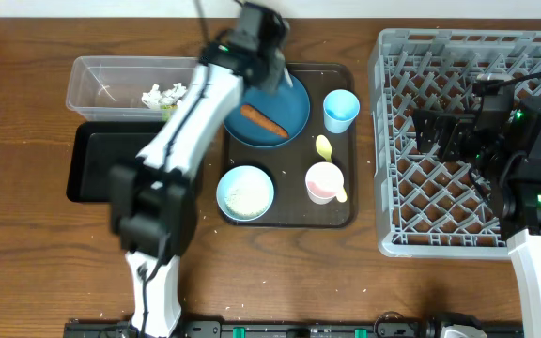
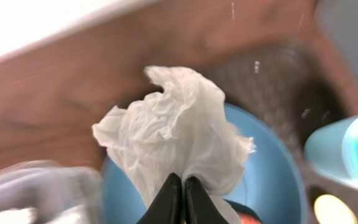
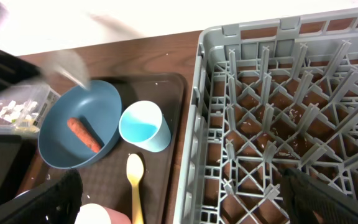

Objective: Sort waste into correct bins and load items into the dishwasher rack
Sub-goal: 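Drop the white tissue into the clear container with left gripper, then grasp the orange carrot in the blue bowl with left gripper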

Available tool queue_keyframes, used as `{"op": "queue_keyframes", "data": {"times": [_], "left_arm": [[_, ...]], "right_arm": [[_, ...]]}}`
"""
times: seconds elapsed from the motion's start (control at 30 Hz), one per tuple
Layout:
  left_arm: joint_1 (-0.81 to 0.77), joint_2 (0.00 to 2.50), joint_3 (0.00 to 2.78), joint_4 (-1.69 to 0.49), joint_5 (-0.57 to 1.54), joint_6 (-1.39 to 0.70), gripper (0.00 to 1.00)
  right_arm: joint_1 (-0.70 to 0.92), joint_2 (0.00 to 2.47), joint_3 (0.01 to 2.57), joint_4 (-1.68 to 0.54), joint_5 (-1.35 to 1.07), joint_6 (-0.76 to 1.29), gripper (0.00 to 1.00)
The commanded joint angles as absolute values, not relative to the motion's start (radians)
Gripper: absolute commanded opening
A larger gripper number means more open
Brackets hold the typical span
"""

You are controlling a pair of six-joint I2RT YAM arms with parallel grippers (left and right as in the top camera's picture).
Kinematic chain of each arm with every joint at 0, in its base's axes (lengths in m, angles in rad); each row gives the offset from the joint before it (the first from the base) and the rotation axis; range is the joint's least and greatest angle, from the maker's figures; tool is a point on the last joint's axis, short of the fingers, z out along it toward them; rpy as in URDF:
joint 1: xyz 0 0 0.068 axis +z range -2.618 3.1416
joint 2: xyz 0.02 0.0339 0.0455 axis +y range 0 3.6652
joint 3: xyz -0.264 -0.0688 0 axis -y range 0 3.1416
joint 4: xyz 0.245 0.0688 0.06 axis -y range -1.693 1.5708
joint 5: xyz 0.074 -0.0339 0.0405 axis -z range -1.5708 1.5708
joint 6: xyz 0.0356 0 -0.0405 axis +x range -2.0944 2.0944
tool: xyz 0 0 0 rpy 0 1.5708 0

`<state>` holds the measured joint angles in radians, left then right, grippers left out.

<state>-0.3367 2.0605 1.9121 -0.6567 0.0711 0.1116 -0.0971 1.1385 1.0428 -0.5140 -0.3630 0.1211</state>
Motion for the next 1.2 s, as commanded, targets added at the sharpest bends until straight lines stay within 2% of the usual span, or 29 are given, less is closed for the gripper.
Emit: {"op": "queue_keyframes", "data": {"times": [0.0,0.13,0.33,0.57,0.6,0.67,0.7,0.77,0.93,1.17], "left_arm": [[-0.294,1.992,1.937,-0.706,0.031,0.082,0.06],[-0.228,1.990,1.933,-0.784,-0.067,0.039,0.06],[-0.117,2.026,1.896,-0.879,-0.069,-0.028,0.06],[-0.051,2.082,1.841,-0.878,-0.068,-0.058,0.07],[-0.051,2.085,1.841,-0.878,-0.068,-0.058,0.14],[-0.051,2.086,1.841,-0.867,-0.068,-0.058,0.41],[-0.052,2.082,1.842,-0.859,-0.068,-0.058,0.50],[-0.059,2.066,1.856,-0.856,-0.051,-0.058,0.58],[-0.090,1.992,1.884,-0.855,0.097,-0.101,0.66],[-0.212,1.969,1.869,-0.881,0.094,-0.379,0.66]], "right_arm": [[-0.098,1.139,1.065,-0.517,-0.363,0.115,0.99],[-0.098,1.139,1.065,-0.517,-0.363,0.115,0.99],[-0.098,1.139,1.065,-0.516,-0.363,0.115,0.99],[-0.098,1.139,1.065,-0.516,-0.363,0.115,0.99],[-0.098,1.139,1.065,-0.516,-0.363,0.115,0.99],[-0.098,1.139,1.065,-0.516,-0.363,0.115,0.99],[-0.098,1.139,1.065,-0.516,-0.363,0.115,0.99],[-0.098,1.139,1.065,-0.516,-0.363,0.115,0.99],[-0.098,1.139,1.065,-0.516,-0.363,0.115,0.99],[-0.098,1.139,1.065,-0.516,-0.363,0.115,0.99]]}}
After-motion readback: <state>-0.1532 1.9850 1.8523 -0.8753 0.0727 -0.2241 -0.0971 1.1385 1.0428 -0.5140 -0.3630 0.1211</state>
